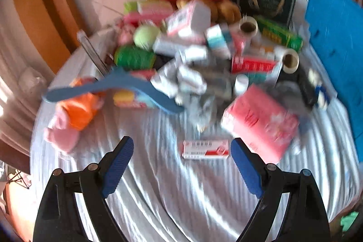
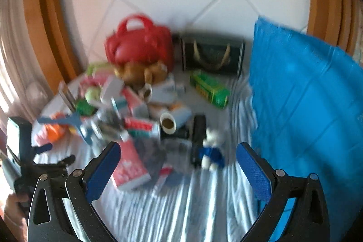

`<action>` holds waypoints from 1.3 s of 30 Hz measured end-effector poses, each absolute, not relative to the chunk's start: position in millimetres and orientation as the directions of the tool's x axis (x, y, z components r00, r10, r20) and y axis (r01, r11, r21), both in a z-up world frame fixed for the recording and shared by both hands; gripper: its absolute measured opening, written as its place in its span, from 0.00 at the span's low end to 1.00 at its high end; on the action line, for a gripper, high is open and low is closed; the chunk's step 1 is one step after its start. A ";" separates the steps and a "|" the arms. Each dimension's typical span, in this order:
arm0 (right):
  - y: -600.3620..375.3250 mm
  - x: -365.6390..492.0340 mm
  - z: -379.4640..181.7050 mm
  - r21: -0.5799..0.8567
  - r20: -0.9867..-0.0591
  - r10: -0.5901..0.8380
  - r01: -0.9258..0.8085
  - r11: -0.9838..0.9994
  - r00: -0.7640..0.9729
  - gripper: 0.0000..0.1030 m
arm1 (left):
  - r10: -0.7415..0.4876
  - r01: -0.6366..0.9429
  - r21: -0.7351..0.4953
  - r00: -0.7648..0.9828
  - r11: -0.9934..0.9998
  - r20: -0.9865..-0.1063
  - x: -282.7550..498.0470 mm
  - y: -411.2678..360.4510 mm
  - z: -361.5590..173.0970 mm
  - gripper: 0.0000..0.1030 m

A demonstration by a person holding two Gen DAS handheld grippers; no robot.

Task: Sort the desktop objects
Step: 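Grasp the small red-white ointment box with the left tool while the right tool grasps the pink tissue pack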

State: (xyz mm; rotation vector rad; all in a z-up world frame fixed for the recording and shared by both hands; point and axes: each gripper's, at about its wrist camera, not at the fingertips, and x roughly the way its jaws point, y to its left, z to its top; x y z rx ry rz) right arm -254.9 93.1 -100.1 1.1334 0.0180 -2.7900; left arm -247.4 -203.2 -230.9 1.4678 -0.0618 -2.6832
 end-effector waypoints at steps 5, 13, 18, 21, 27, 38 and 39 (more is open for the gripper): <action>88.8 -268.3 -153.5 0.008 -0.793 -0.089 0.137 -0.991 -0.603 1.00 | -0.030 -0.041 0.057 -0.480 -0.998 -0.877 -261.2 -198.0 -268.1 0.86; 79.2 -278.2 -195.9 0.000 -0.863 -0.091 0.180 -0.984 -0.497 1.00 | -0.004 -0.318 0.159 -0.438 -0.935 -0.899 -281.3 -179.6 -300.9 0.86; 67.6 -283.7 -202.7 0.000 -0.878 -0.107 0.224 -0.975 -0.466 1.00 | 0.079 -0.375 0.071 -0.370 -0.924 -0.926 -293.9 -178.6 -322.2 0.69; 56.4 -289.0 -208.0 -0.006 -0.885 -0.112 0.252 -0.968 -0.452 1.00 | 0.134 -0.293 -0.031 -0.338 -0.956 -0.931 -301.4 -188.1 -324.5 0.39; 29.4 -306.3 -224.3 0.001 -0.906 -0.140 0.327 -0.945 -0.400 1.00 | 0.048 -0.058 -0.032 -0.317 -0.998 -0.947 -291.0 -205.0 -331.6 0.28; -43.2 -346.5 -266.9 0.001 -0.963 -0.126 0.467 -0.884 -0.238 1.00 | -0.027 0.123 -0.016 -0.340 -0.992 -0.940 -264.6 -222.4 -336.2 0.25; -46.7 -349.1 -271.6 0.003 -0.968 -0.122 0.473 -0.881 -0.221 1.00 | -0.029 0.131 -0.017 -0.339 -0.991 -0.940 -264.0 -223.1 -337.3 0.25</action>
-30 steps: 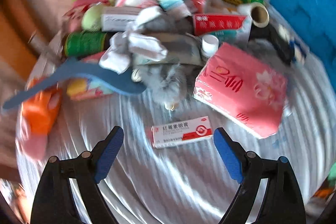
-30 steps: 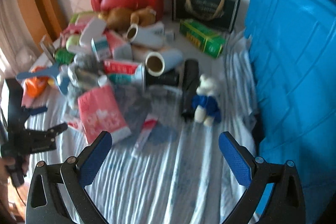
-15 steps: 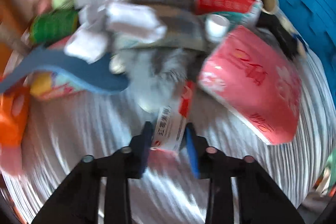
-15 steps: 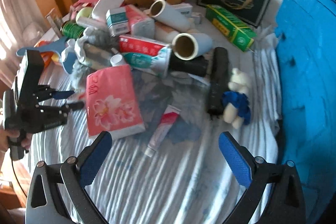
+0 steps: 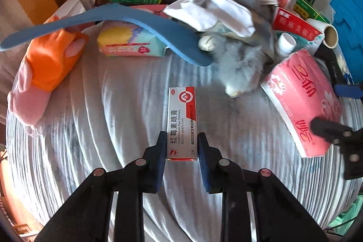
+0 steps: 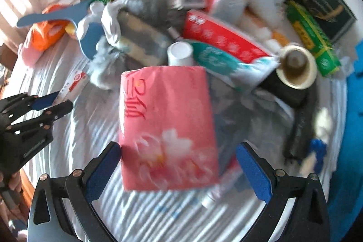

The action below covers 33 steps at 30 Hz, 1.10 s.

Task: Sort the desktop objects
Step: 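Grasp the small red-white ointment box with the left tool while the right tool grasps the pink tissue pack, then lift the ointment box and tissue pack and carry them over the blue bin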

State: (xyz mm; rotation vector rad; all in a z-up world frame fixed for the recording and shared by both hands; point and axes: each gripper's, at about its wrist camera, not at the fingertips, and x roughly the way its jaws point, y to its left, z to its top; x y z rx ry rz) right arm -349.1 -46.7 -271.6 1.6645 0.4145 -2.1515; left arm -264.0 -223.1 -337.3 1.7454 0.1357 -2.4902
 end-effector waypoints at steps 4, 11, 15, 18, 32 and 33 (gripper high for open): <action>-63.0 -358.3 -291.3 -0.013 -0.980 -0.085 0.486 -0.874 -0.179 1.00 | -0.017 0.153 -0.041 -0.358 -0.987 -0.934 -256.0 -225.2 -335.1 0.25; -63.2 -348.9 -279.0 0.014 -0.974 -0.120 0.481 -0.877 -0.191 0.81 | 0.006 0.150 -0.077 -0.428 -0.986 -0.904 -239.9 -224.8 -314.3 0.25; -49.4 -332.6 -250.3 0.043 -0.956 -0.171 0.461 -0.886 -0.240 0.81 | 0.009 0.127 -0.082 -0.487 -0.988 -0.873 -243.8 -236.3 -286.8 0.25; -32.4 -315.6 -217.1 0.051 -0.927 -0.206 0.438 -0.898 -0.313 0.81 | 0.016 0.102 -0.082 -0.529 -0.991 -0.848 -242.5 -236.1 -253.4 0.25; 88.6 -239.2 -40.3 0.039 -0.663 -0.178 0.204 -0.978 -0.727 0.81 | 0.119 -0.131 -0.035 -0.722 -0.991 -0.682 -221.7 -143.0 -124.8 0.25; 98.7 -232.1 -28.6 0.045 -0.637 -0.170 0.184 -0.982 -0.751 0.81 | 0.145 -0.166 -0.032 -0.737 -0.986 -0.660 -221.8 -127.5 -114.2 0.25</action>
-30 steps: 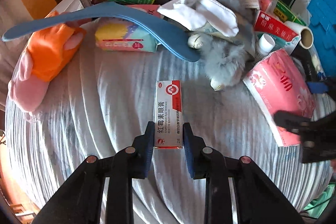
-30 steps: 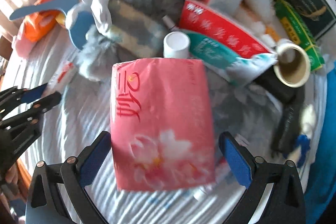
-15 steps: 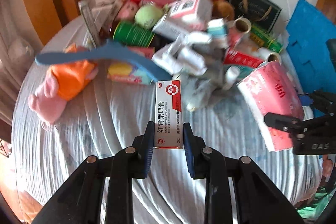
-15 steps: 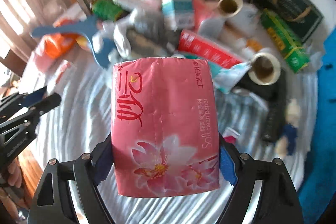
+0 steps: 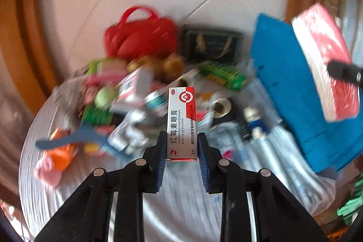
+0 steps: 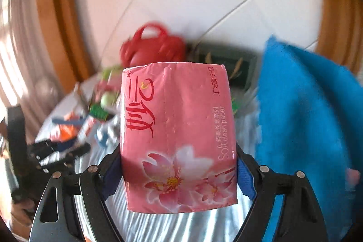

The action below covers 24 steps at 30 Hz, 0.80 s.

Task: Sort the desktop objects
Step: 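Lift the ointment box and tissue pack and carry them over the blue bin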

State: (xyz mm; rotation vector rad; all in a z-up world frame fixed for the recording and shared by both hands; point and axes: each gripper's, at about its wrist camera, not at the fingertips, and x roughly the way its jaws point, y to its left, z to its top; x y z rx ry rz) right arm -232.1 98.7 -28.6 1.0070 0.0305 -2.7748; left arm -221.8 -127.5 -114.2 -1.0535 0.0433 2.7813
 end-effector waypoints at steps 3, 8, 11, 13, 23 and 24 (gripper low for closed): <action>138.4 -209.5 2.4 0.053 -0.565 -0.122 0.112 -0.992 -0.816 0.81 | 0.199 -0.237 -0.022 -0.755 -0.971 -0.625 -223.1 -90.4 -94.4 0.25; 198.9 -183.2 33.9 0.041 -0.494 -0.022 0.002 -0.999 -0.869 0.81 | 0.300 -0.354 -0.007 -0.781 -0.935 -0.547 -221.3 -16.8 -55.1 0.25; 240.8 -171.9 44.5 0.009 -0.468 0.075 -0.090 -0.996 -0.881 0.81 | 0.354 -0.414 0.002 -0.780 -0.910 -0.516 -219.1 29.8 -34.7 0.25; 270.1 -167.5 46.3 0.000 -0.465 0.126 -0.142 -0.990 -0.876 0.81 | 0.380 -0.445 0.010 -0.777 -0.896 -0.502 -217.6 58.5 -23.8 0.25; 390.9 -159.3 28.7 -0.063 -0.506 0.283 -0.293 -0.954 -0.815 0.81 | 0.461 -0.564 0.050 -0.720 -0.824 -0.519 -217.7 202.8 13.1 0.25; 399.5 -159.0 26.3 -0.067 -0.512 0.292 -0.301 -0.951 -0.808 0.81 | 0.464 -0.572 0.049 -0.710 -0.819 -0.530 -218.7 212.6 12.9 0.25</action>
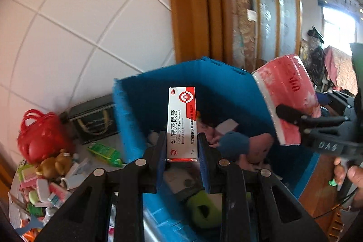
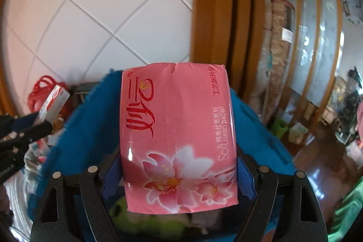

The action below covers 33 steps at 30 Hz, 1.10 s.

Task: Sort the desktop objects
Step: 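Lift the ointment box and tissue pack and carry them over the blue bin, then open both tools to drop the ointment box and tissue pack into the bin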

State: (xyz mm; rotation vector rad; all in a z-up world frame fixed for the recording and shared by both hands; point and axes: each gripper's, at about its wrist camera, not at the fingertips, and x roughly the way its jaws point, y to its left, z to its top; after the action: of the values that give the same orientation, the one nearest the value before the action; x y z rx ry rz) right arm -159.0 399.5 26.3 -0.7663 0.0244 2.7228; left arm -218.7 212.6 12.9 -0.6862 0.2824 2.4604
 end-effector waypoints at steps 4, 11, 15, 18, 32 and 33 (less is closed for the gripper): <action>427.3 -161.1 9.9 -0.076 -0.542 0.316 -0.329 -0.941 -0.779 0.81 | 0.469 -0.600 0.051 -0.672 -0.798 -0.574 -221.7 246.7 7.1 0.25; 458.0 -162.9 -13.4 -0.114 -0.592 0.344 -0.346 -0.931 -0.729 0.81 | 0.463 -0.626 0.073 -0.645 -0.776 -0.608 -219.9 286.0 -1.0 0.25; 470.9 -164.1 -21.0 -0.121 -0.614 0.350 -0.354 -0.927 -0.707 0.81 | 0.462 -0.629 0.071 -0.637 -0.774 -0.617 -219.9 295.6 -3.3 0.25; 475.0 -166.3 -24.7 -0.143 -0.627 0.368 -0.363 -0.921 -0.687 0.81 | 0.458 -0.631 0.074 -0.634 -0.773 -0.623 -220.4 301.0 -6.6 0.25; 486.7 -170.3 -27.0 -0.153 -0.633 0.374 -0.363 -0.919 -0.678 0.98 | 0.402 -0.586 0.092 -0.653 -0.805 -0.641 -225.0 301.4 -13.5 0.55; 486.8 -169.4 -26.0 -0.155 -0.629 0.377 -0.365 -0.918 -0.680 0.99 | 0.404 -0.584 0.094 -0.660 -0.806 -0.634 -224.1 300.5 -12.7 0.69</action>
State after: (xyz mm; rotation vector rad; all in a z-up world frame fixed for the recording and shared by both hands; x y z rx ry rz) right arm -169.4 486.8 -26.0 -0.9635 -0.0227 2.5583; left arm -224.1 300.5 -12.7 -0.8276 0.3928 2.4175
